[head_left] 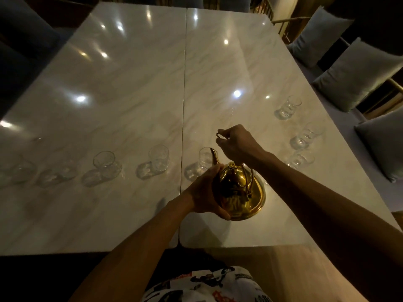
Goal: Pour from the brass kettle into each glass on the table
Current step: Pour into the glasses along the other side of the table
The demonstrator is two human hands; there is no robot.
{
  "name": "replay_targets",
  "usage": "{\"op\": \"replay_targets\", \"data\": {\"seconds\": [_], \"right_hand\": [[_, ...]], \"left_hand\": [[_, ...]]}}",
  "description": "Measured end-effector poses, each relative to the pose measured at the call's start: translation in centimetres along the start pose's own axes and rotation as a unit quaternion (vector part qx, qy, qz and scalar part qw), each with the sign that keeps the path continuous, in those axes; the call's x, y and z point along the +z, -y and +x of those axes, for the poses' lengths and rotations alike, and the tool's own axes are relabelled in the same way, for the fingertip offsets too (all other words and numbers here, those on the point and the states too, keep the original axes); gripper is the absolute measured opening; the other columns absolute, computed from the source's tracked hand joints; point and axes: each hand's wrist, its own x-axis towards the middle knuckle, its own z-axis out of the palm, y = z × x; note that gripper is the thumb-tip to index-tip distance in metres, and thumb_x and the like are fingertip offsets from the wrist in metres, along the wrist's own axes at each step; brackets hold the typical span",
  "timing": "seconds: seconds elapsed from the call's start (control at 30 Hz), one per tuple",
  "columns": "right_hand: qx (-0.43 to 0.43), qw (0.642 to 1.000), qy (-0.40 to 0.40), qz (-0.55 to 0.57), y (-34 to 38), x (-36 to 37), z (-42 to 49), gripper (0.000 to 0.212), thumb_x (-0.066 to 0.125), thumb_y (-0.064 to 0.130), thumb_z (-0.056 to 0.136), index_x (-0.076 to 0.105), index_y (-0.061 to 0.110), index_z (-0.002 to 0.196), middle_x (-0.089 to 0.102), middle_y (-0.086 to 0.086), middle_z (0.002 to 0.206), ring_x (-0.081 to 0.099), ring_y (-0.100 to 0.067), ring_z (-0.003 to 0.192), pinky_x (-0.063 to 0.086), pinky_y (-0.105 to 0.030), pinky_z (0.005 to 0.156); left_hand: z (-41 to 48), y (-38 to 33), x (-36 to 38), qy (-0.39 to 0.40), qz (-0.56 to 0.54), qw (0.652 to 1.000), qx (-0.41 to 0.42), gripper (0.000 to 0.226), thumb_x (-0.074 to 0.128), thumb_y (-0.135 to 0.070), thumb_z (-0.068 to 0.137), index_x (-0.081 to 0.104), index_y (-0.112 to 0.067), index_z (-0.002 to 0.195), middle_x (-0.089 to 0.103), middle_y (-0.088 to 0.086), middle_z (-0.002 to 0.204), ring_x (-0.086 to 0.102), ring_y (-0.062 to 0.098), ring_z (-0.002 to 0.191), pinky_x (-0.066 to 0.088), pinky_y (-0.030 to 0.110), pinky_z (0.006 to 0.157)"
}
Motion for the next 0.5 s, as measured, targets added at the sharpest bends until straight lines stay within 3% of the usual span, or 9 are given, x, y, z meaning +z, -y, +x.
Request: {"op": "replay_targets", "data": {"seconds": [0.07, 0.13, 0.33, 0.4, 0.5], "right_hand": [[-0.026, 1.0, -0.012, 0.006, -0.1, 0.1, -0.5, 0.042, 0.052, 0.013, 0.098, 0.049, -0.001, 0.137, 0.053, -0.015, 0.141, 0.066, -0.022, 0.101, 0.05, -0.018, 0.078], [-0.045, 0.999, -0.014, 0.011, -0.1, 0.0, -0.9, 0.042, 0.052, 0.014, 0.097, 0.049, -0.001, 0.137, 0.051, -0.013, 0.143, 0.056, -0.026, 0.123, 0.045, -0.028, 0.095], [-0.085, 0.996, 0.003, 0.022, 1.0, 0.7, -1.6, 0.042, 0.051, 0.013, 0.098, 0.048, -0.001, 0.138, 0.048, -0.01, 0.146, 0.054, -0.026, 0.127, 0.042, -0.026, 0.097], [-0.091, 0.995, 0.007, 0.029, 1.6, 1.1, -1.7, 0.043, 0.05, 0.013, 0.098, 0.047, 0.0, 0.139, 0.048, -0.01, 0.146, 0.054, -0.026, 0.126, 0.043, -0.023, 0.094], [-0.096, 0.995, 0.002, 0.034, 2.8, 2.0, -2.0, 0.043, 0.049, 0.013, 0.099, 0.046, 0.001, 0.14, 0.048, -0.011, 0.146, 0.057, -0.026, 0.122, 0.042, -0.019, 0.084]], "left_hand": [[-0.2, -0.6, -0.3, -0.01, 0.022, 1.0, -0.016, 0.116, 0.1, -0.034, 0.055, 0.024, -0.038, 0.143, 0.048, 0.006, 0.149, 0.041, 0.007, 0.133, 0.037, 0.011, 0.107], [-0.4, -0.8, -0.6, -0.013, 0.04, 0.999, -0.03, 0.116, 0.099, -0.039, 0.054, 0.026, -0.034, 0.145, 0.048, 0.003, 0.147, 0.043, 0.009, 0.132, 0.04, 0.019, 0.108], [-2.2, -1.1, -0.7, -0.048, 0.072, 0.993, -0.086, 0.118, 0.102, -0.031, 0.052, 0.034, -0.016, 0.148, 0.048, 0.001, 0.147, 0.039, 0.003, 0.128, 0.027, -0.001, 0.099], [-2.9, -1.3, -1.3, -0.06, 0.074, 0.991, -0.095, 0.119, 0.102, -0.029, 0.053, 0.033, -0.016, 0.149, 0.048, 0.002, 0.149, 0.039, 0.005, 0.13, 0.03, 0.005, 0.102], [-4.0, -1.4, -2.4, -0.06, 0.083, 0.99, -0.098, 0.12, 0.102, -0.03, 0.052, 0.033, -0.015, 0.15, 0.047, 0.003, 0.149, 0.04, 0.012, 0.133, 0.038, 0.024, 0.11]]}}
